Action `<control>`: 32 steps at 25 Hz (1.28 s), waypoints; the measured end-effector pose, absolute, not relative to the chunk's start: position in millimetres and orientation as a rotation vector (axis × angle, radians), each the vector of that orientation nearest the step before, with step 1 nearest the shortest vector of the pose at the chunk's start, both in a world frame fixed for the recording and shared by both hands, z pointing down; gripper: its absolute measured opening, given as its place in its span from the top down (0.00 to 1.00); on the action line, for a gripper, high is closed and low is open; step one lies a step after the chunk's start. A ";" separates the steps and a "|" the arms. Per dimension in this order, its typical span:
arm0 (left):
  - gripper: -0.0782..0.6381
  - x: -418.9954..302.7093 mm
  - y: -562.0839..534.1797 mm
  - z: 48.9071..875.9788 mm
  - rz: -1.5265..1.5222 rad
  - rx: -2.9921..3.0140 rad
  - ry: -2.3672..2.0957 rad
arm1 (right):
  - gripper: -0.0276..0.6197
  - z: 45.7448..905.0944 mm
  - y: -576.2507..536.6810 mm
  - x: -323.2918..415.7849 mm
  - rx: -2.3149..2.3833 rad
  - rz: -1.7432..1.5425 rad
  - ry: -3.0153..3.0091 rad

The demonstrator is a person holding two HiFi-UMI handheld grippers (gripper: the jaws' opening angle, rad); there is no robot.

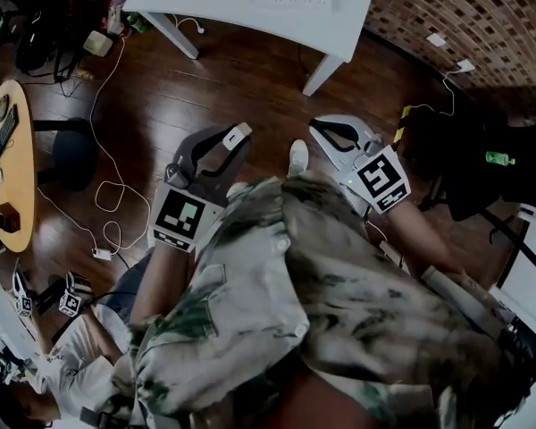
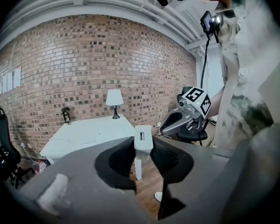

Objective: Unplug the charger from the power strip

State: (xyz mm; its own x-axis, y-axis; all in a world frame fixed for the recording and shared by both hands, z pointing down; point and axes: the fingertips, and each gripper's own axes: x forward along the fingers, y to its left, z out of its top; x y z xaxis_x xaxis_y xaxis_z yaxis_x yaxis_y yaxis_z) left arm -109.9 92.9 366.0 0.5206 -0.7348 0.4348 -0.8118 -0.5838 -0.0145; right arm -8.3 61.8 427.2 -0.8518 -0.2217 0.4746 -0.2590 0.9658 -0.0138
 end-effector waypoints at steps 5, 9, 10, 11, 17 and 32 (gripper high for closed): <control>0.74 -127.9 152.2 361.4 0.483 2.620 -1.290 | 0.88 397.3 127.6 -29.2 0.458 0.095 -2.624; 0.74 -132.9 188.1 368.1 0.425 2.631 -1.226 | 0.86 386.3 184.1 -30.7 0.537 0.121 -2.608; 0.74 -130.1 195.8 367.5 0.417 2.645 -1.207 | 0.86 384.2 195.7 -27.8 0.551 0.125 -2.602; 0.74 -126.9 204.1 365.8 0.417 2.661 -1.191 | 0.86 381.7 206.7 -24.7 0.560 0.126 -2.598; 0.74 -107.2 258.8 363.4 0.444 2.678 -1.152 | 0.86 365.4 255.9 7.9 0.617 0.094 -2.609; 0.74 21.7 363.3 356.9 0.491 2.646 -1.147 | 0.89 363.0 378.5 152.3 0.668 0.123 -2.641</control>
State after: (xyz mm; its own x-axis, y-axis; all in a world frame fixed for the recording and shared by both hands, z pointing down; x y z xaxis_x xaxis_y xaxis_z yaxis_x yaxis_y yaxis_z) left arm 21.7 363.3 356.9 0.6405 -0.6650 0.3842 -0.7369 -0.6731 0.0634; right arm 152.3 378.5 363.0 -0.8001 -0.4363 0.4116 -0.4727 0.8811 0.0152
